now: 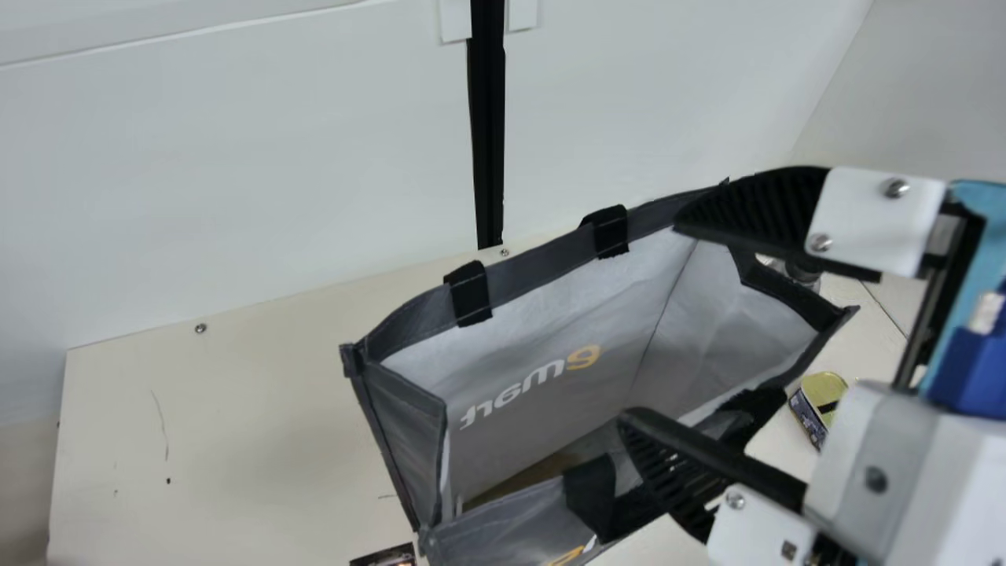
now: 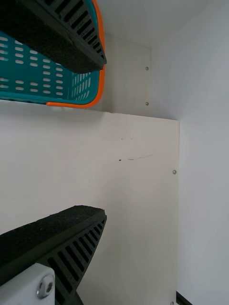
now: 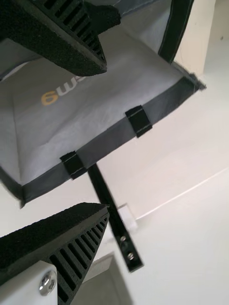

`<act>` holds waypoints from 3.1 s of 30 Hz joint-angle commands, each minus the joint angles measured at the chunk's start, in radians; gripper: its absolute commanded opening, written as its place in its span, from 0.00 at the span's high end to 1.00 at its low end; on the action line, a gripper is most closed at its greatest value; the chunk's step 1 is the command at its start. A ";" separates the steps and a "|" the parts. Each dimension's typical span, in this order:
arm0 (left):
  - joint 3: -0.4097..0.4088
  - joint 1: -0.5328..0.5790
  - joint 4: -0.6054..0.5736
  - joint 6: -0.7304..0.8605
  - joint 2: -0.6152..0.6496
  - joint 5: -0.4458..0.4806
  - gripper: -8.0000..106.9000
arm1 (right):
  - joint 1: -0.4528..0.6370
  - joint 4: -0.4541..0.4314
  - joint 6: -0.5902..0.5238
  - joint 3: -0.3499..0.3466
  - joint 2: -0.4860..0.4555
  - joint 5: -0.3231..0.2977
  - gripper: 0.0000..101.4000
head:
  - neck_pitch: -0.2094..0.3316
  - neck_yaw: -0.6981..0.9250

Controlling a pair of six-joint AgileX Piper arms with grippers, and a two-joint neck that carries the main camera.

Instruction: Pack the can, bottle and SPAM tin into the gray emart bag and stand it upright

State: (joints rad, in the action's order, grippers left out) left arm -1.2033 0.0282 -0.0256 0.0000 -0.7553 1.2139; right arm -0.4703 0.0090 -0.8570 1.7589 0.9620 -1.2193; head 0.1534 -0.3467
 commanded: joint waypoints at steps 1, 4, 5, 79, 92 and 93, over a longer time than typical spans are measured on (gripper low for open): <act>0.000 0.000 0.000 0.000 0.000 0.000 0.15 | 0.022 -0.002 0.006 0.011 0.003 -0.001 0.06 | 0.021 -0.002; 0.000 0.000 0.000 0.000 0.000 0.000 0.15 | 0.059 -0.009 0.020 0.026 0.012 -0.001 0.06 | 0.021 -0.002; 0.000 0.000 0.000 0.000 0.000 0.000 0.15 | 0.076 -0.007 0.023 0.030 0.015 -0.001 0.06 | 0.021 -0.002; 0.000 0.000 0.000 0.000 0.000 0.000 0.15 | 1.161 0.442 0.080 -0.155 0.382 -0.001 0.06 | 0.021 -0.002; 0.000 0.000 0.000 0.000 0.000 0.000 0.15 | 1.230 0.423 0.054 -0.175 0.381 0.001 0.06 | 0.021 -0.002; 0.000 0.000 0.000 0.000 0.000 0.000 0.15 | 1.231 0.423 0.054 -0.175 0.381 0.001 0.06 | 0.021 -0.002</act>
State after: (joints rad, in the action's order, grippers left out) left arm -1.2033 0.0282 -0.0256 0.0000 -0.7553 1.2139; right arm 0.7611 0.4320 -0.8032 1.5842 1.3428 -1.2182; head 0.1519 -0.3467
